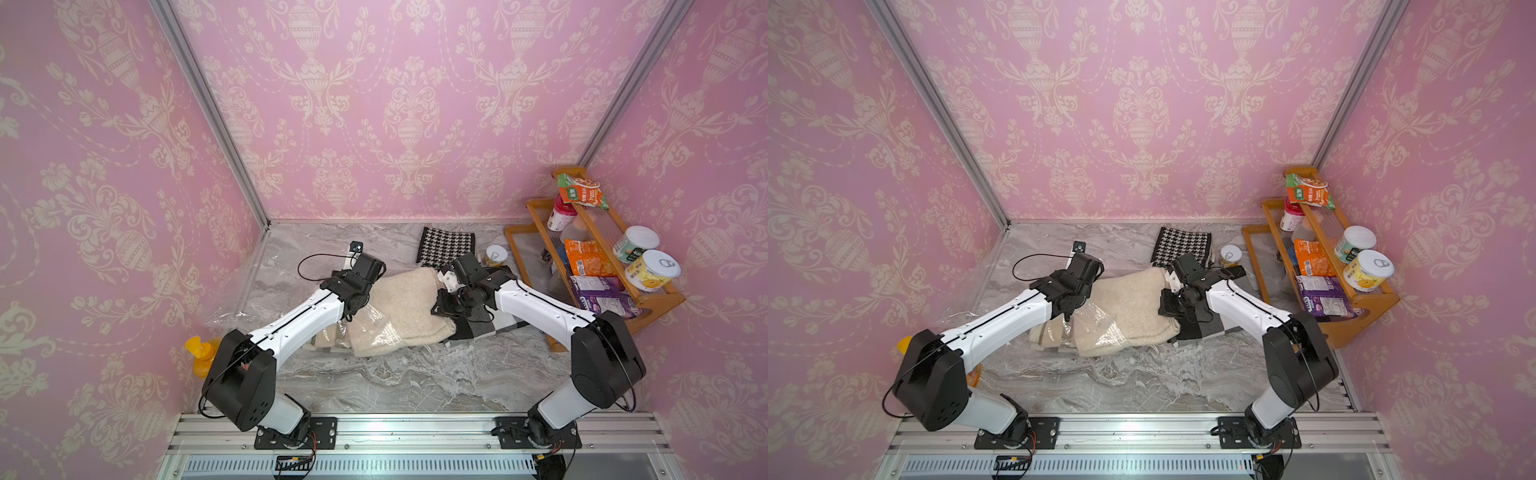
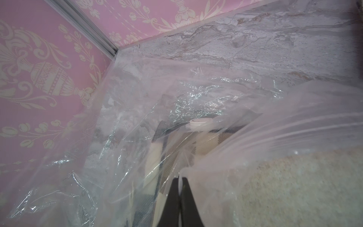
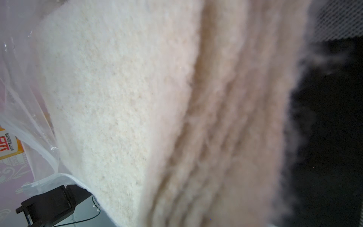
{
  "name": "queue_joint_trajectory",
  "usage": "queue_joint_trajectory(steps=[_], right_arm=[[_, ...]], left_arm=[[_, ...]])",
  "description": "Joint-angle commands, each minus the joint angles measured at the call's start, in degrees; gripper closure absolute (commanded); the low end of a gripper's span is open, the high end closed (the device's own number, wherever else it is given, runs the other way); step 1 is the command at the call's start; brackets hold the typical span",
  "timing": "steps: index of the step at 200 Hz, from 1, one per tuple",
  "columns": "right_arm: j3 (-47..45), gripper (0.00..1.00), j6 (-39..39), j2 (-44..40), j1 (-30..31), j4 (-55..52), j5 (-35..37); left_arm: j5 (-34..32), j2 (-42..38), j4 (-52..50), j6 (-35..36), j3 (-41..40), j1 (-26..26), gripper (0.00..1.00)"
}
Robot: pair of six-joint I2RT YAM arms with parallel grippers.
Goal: Take the scarf out of the vacuum bag
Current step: Take out the scarf from the vacuum bag.
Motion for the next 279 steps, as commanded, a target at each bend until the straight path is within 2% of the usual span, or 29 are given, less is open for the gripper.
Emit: queue_joint_trajectory(steps=[1,30,48,81,145,199,232,279], right_arm=[[0.86,1.00,4.38,1.13,-0.24,5.45,-1.56],[-0.49,1.00,6.73,1.89,0.45,9.14,-2.30],[-0.64,1.00,6.78,1.77,0.64,9.11,-1.75],[1.10,1.00,3.24,0.81,-0.62,2.70,1.97],[3.18,1.00,-4.88,-1.82,-5.12,-8.93,8.27],[3.03,1.00,-8.32,-4.01,-9.14,-13.20,10.25],[2.57,1.00,-9.17,-5.83,-11.17,-14.28,11.22],[4.70,1.00,-11.42,-7.14,-12.89,-17.83,14.50]], left_arm=[[-4.71,-1.96,-2.25,0.21,2.97,3.53,1.00],[-5.08,-3.78,-4.22,-1.51,4.13,7.14,1.00],[-4.05,-4.32,-4.80,-1.79,4.77,7.58,1.00],[0.42,-4.46,-4.82,-2.81,3.94,6.78,1.00],[0.17,-4.22,-3.66,-2.03,0.22,5.11,1.00],[0.25,-4.72,-3.73,-1.69,-0.06,4.77,1.00],[3.46,-4.98,-1.80,0.39,-0.02,3.28,1.00],[9.24,-3.94,1.61,5.32,0.97,-2.23,1.00]])
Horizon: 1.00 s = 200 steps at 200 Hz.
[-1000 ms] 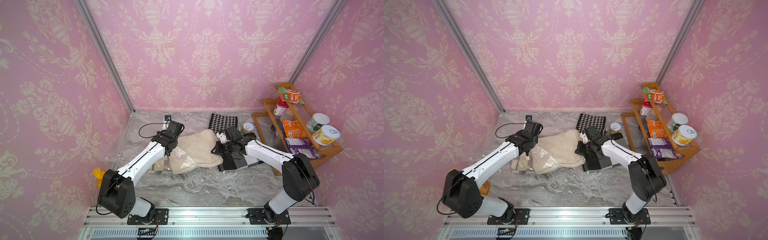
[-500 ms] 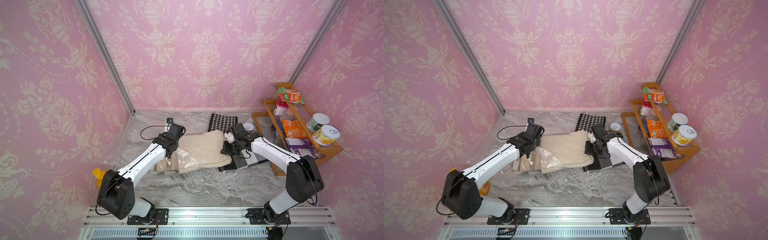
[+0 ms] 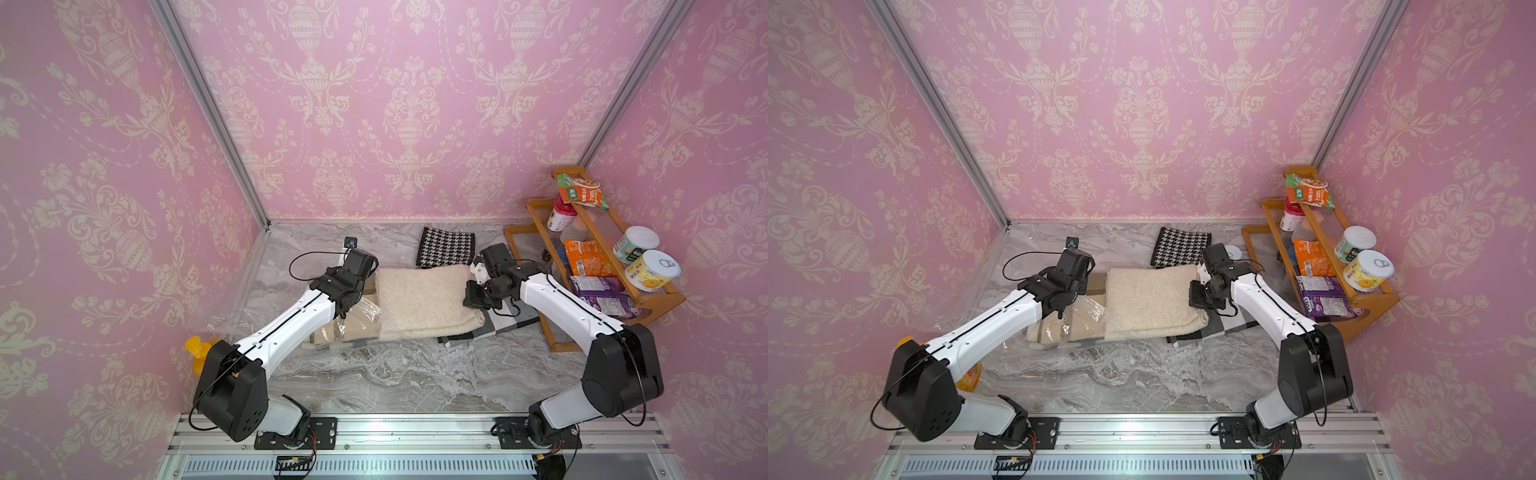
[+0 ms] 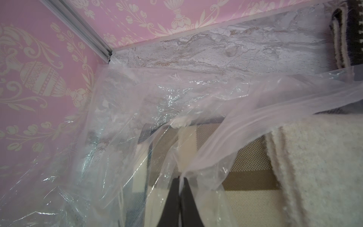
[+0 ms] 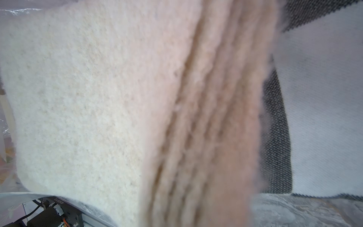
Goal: Take the scarf out of the vacuum bag
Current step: Take out the scarf from the vacuum bag.
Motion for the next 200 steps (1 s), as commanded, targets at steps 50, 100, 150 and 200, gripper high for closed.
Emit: queue_joint_trajectory(steps=[50,100,150,200], right_arm=[[4.76,1.00,-6.24,-2.20,-3.45,-8.22,8.00],[7.91,0.98,-9.18,-1.71,-5.23,-12.00,10.30],[10.47,0.98,-10.89,-1.83,-7.18,-14.44,14.31],[10.54,0.99,-11.75,-0.92,-7.92,-15.58,19.60]], left_arm=[[3.42,2.00,0.66,5.38,2.08,-4.94,1.00],[3.99,4.61,-0.62,5.73,3.35,-5.44,1.00],[3.43,5.70,-0.85,6.68,3.86,-6.86,1.00],[2.68,5.72,-1.41,7.58,4.36,-8.87,1.00]])
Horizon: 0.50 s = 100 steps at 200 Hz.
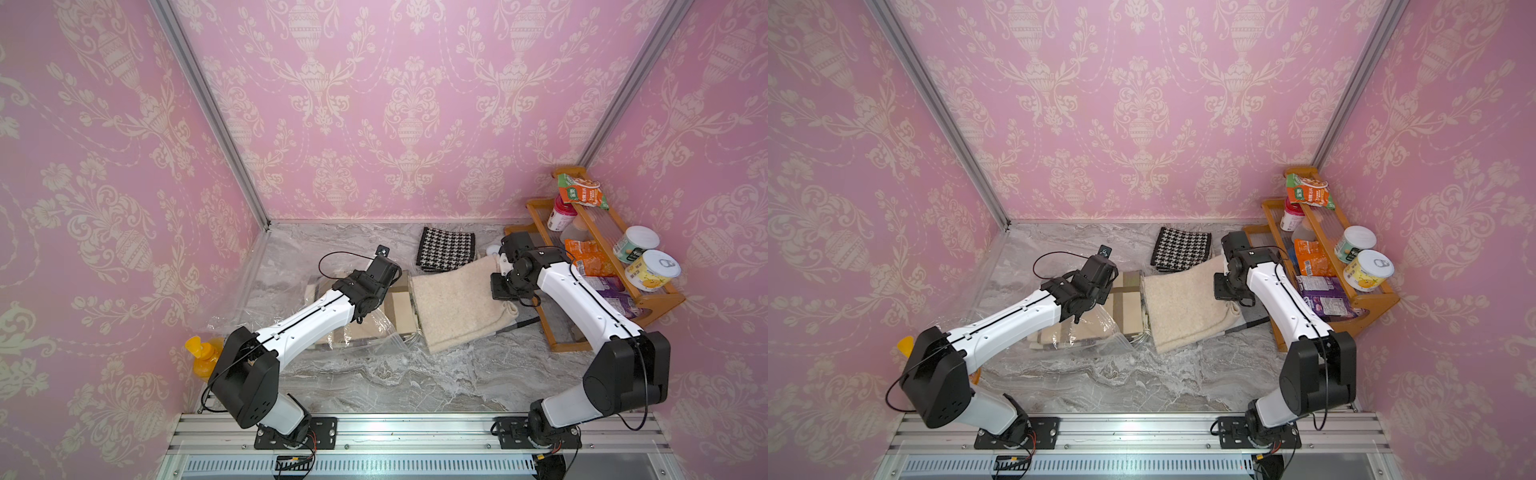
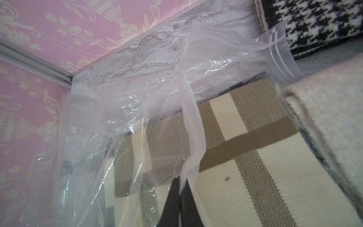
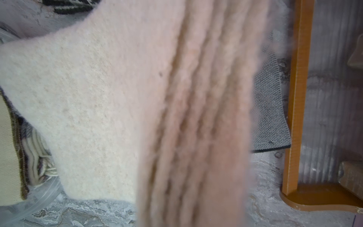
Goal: Take the scarf out of the vacuum bag
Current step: Take out the scarf from the vacuum bag.
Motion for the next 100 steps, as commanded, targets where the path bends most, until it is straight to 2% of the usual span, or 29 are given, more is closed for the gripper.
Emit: queue_joint_trajectory(steps=[1,55,100], right_arm=[[1.70,0.99,-1.37,-0.62,-0.62,-1.76,4.92],[1.33,0.99,0.22,-0.03,-1.67,-1.57,7.80],[1.46,0.99,1.99,1.39,-3.50,0.50,7.52]], left_arm=[[-0.18,0.62,-0.99,1.57,1.76,-1.12,1.00],[-2.06,0.58,-1.47,1.92,1.41,-3.02,1.00],[-2.26,0.76,-1.59,2.10,1.83,-4.26,1.00]])
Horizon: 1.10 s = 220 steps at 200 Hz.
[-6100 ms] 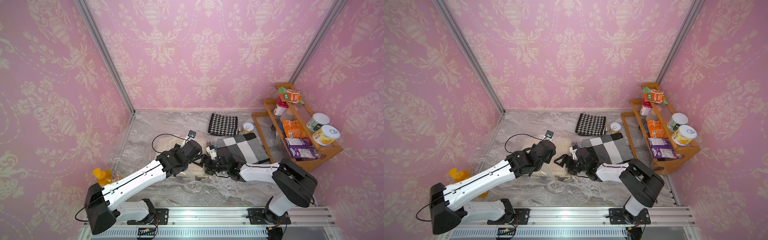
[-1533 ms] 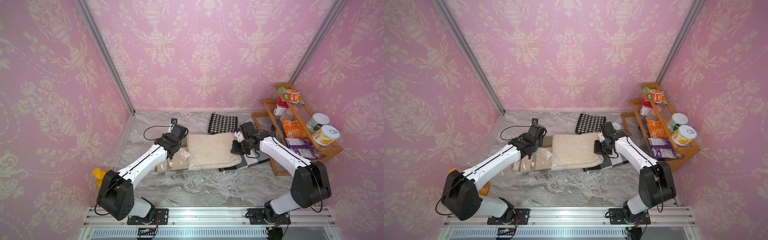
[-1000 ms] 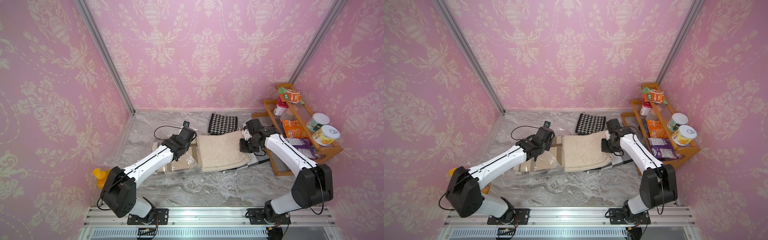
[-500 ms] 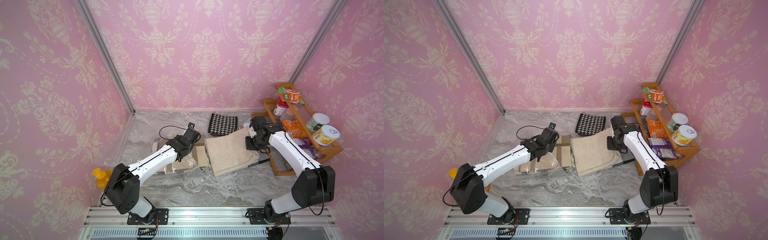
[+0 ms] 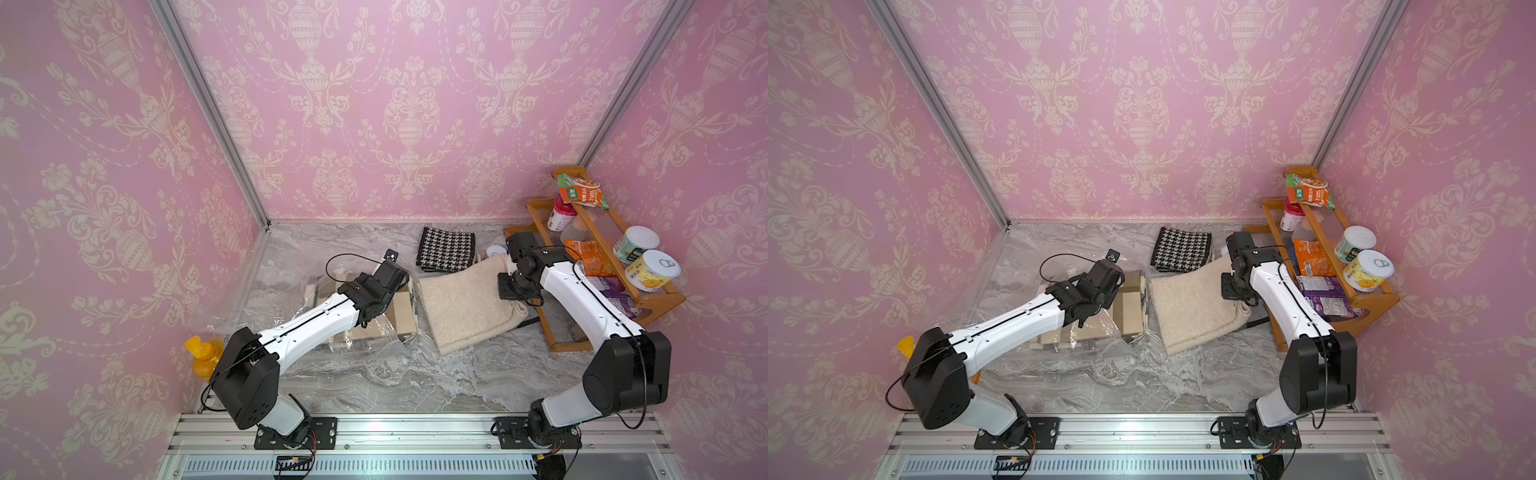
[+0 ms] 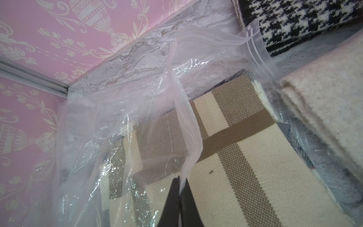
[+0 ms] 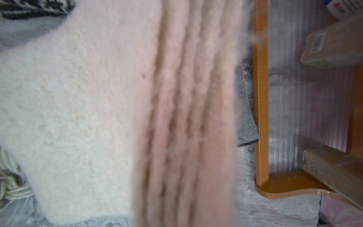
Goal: Take the scarf out of the vacuum bag
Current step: Take out the scarf from the vacuum bag.
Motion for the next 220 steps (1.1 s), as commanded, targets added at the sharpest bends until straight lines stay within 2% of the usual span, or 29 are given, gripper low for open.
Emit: queue_joint_trajectory(steps=[1,30,65,108,126,145,179,220], right_arm=[[1.49,0.99,2.11,1.10,-1.16,0.86,2.19],[1.47,0.97,2.69,3.51,-2.73,2.30,2.09],[-0.29,0.85,3.26,5.19,-4.51,5.90,1.56],[0.26,0.41,2.96,5.21,-4.88,6.64,2.39],[0.82,0.17,2.82,5.15,-4.88,6.03,3.43],[0.60,0.01,2.65,4.35,-4.79,6.24,3.52],[-1.72,0.00,2.26,1.67,-4.17,8.36,0.59],[-4.76,0.00,2.59,-0.75,2.32,9.60,1.84]], left_arm=[[-1.32,0.73,-1.48,1.12,1.84,-0.96,1.00],[-1.67,0.72,-1.52,2.24,1.76,-2.74,1.00],[-2.70,1.51,-1.75,3.22,1.94,-4.83,1.00],[-3.04,2.03,-2.05,3.22,1.97,-5.62,1.00],[-3.08,1.98,-2.08,3.14,2.00,-5.84,1.00],[-3.00,1.97,-2.32,3.22,2.06,-6.14,1.00],[-2.81,2.47,-2.51,3.66,2.11,-7.03,1.00],[-3.58,3.47,-2.40,3.44,2.11,-7.57,1.00]])
